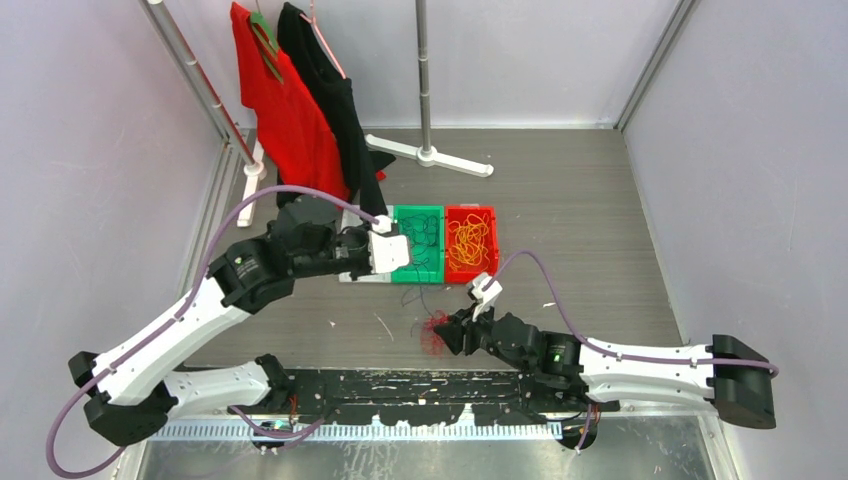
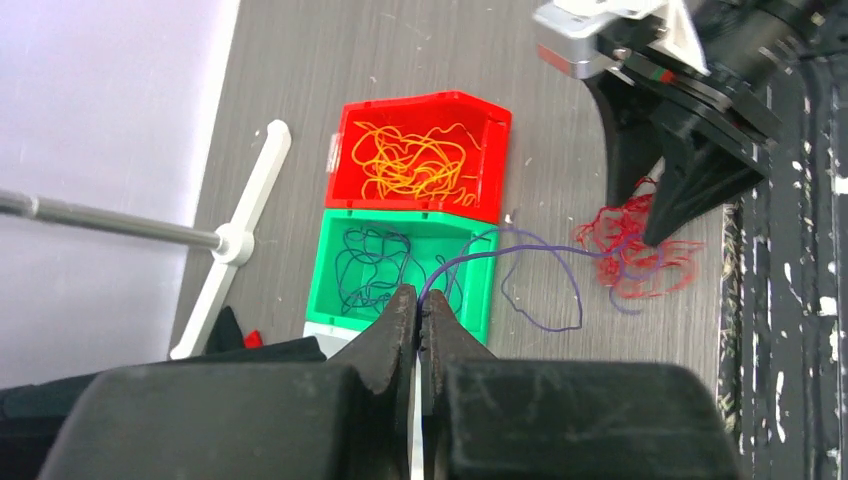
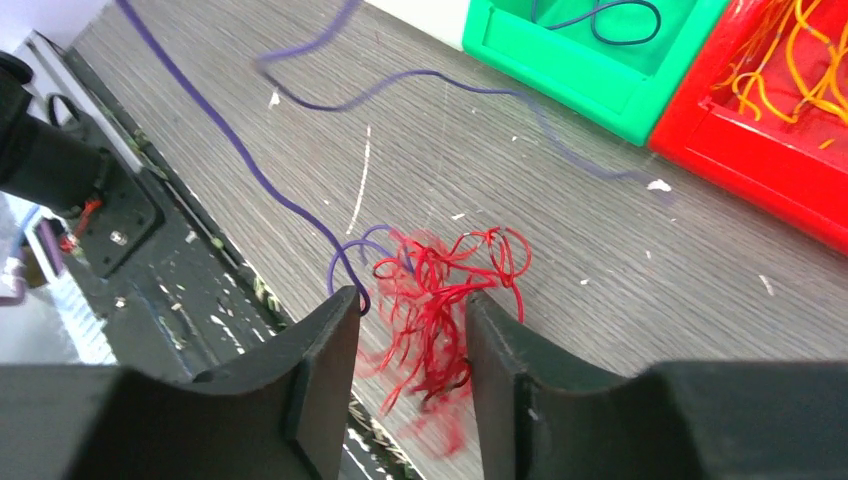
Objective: Untangle the cables
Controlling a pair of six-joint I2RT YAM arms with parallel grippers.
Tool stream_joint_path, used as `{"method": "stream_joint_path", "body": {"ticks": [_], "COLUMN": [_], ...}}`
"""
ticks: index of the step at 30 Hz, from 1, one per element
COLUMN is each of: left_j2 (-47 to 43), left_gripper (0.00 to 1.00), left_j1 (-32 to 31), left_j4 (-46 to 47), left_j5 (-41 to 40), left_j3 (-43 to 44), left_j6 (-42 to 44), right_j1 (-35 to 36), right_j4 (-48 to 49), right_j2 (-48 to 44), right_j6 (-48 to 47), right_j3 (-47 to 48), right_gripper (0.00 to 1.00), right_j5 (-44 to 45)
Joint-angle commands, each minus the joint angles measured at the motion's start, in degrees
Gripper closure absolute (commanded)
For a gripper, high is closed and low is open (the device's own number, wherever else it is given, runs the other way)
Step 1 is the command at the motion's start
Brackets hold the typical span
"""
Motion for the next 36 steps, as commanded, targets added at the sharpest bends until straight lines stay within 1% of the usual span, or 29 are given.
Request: {"method": "stream_joint_path", "body": {"ticks": [1, 3, 5, 8, 13, 16, 18, 23, 25, 31, 36], "left_j2": [-2.17, -2.32, -2.23, -2.27, -1.24, -0.63, -0.39, 1.13, 1.89, 3.61, 5.68], "left_gripper": [1.0, 1.0, 1.0, 1.0, 1.0, 1.0, 1.0, 1.0, 1.0, 1.0, 1.0], "left_j1": [-0.18, -0.18, -0.21, -0.23, -0.27, -0.27, -0.27, -0.29, -0.32, -0.37, -0.35], "left_j4": [-5.8, -6.05, -6.39, -6.44, -8.03, -9.97, -10.89, -13.97, -13.54, -6.85, 1.03], "left_j5": [6.5, 6.35, 6.18, 6.26, 6.26, 6.91, 7.44, 7.7, 6.81, 0.43, -4.93], "left_j3": [2.22, 2.05, 2.12, 2.68, 6.01, 8.5, 10.46, 18.16, 21.68, 26.2, 27.62], "left_j6": [6.71, 6.86, 7.11, 7.0, 6.26, 6.59, 6.84, 8.33, 9.36, 14.97, 15.5], "right_j1": [-0.15, -0.15, -0.15, -0.2, -0.15, -0.15, -0.15, -0.25, -0.53, -0.78, -0.77], "right_j4": [-2.6, -2.84, -1.81, 3.27, 5.23, 6.92, 8.22, 15.18, 18.16, 21.37, 23.3], "right_j2": [-2.05, -3.52, -4.97, -4.91, 2.93, 8.36, 10.75, 14.61, 16.32, 19.27, 18.21], "right_j6": [-0.24, -2.0, -4.21, -8.93, -13.41, -14.56, -15.58, -18.62, -19.53, -17.25, -14.23], "right_j3": [2.61, 4.59, 6.76, 9.17, 15.57, 18.43, 19.37, 18.24, 17.68, 14.68, 10.19], "right_gripper": [0.45, 0.36, 0.33, 0.32, 0.32, 0.32, 0.33, 0.32, 0.32, 0.31, 0.31], "right_j5": [1.15, 1.55, 1.49, -1.88, -8.45, -8.88, -6.31, 2.85, 3.83, 2.57, 3.33]}}
